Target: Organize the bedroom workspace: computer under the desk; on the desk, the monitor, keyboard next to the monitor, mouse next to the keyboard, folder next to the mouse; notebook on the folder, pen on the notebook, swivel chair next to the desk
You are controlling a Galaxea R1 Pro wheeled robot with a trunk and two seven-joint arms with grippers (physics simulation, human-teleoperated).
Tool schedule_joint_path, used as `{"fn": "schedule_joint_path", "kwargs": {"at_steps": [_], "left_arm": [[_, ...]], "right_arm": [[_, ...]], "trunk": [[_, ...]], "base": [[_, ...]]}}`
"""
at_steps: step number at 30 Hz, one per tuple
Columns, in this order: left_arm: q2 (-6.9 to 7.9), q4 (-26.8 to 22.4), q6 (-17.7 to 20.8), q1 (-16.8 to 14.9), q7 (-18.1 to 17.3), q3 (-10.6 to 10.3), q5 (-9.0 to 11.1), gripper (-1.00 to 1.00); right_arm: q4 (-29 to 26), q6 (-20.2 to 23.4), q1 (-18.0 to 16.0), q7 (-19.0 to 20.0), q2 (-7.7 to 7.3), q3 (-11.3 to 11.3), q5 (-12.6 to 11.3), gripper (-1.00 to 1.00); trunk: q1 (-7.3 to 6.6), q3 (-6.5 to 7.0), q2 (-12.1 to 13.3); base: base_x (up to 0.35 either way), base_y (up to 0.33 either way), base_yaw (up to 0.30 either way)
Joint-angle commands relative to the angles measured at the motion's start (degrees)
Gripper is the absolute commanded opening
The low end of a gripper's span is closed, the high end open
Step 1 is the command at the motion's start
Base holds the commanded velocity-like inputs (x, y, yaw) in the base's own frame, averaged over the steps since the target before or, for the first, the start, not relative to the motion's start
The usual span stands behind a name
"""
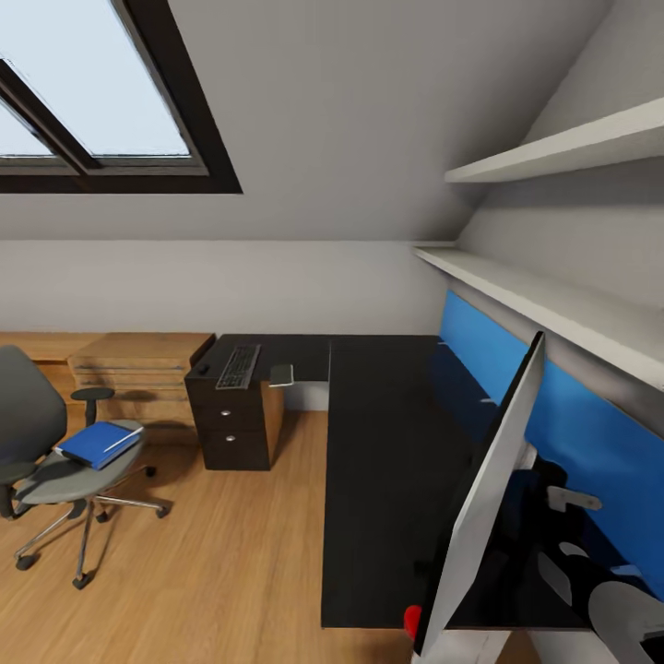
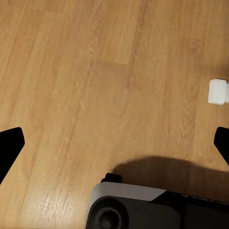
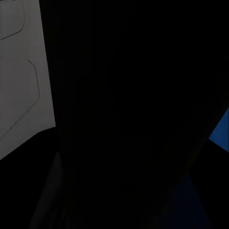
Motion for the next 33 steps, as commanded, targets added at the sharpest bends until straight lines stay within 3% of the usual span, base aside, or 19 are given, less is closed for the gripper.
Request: {"fn": "schedule_joint_path", "kwargs": {"at_steps": [1, 20, 33], "left_arm": [[0.01, -0.1, -0.1, 0.0, 0.2, -0.1, 0.3, 1.0], [0.01, -0.1, -0.1, 0.0, 0.2, -0.1, 0.3, 1.0], [0.01, -0.1, -0.2, 0.0, 0.2, 0.0, 0.4, 1.0]], "right_arm": [[0.6, -0.5, 0.0, -0.5, -0.06, 1.7, -1.4, -1.0], [0.6, -0.6, 0.0, -0.5, -0.08, 1.7, -1.4, -1.0], [0.6, -0.6, 0.0, -0.5, -0.13, 1.7, -1.4, -1.0]], "trunk": [[0.05, -0.12, -0.1], [0.05, -0.12, -0.1], [0.05, -0.12, -0.1]], "base": [[0.118, -0.013, 0.0], [0.271, -0.002, 0.0], [0.049, -0.044, 0.0]]}}
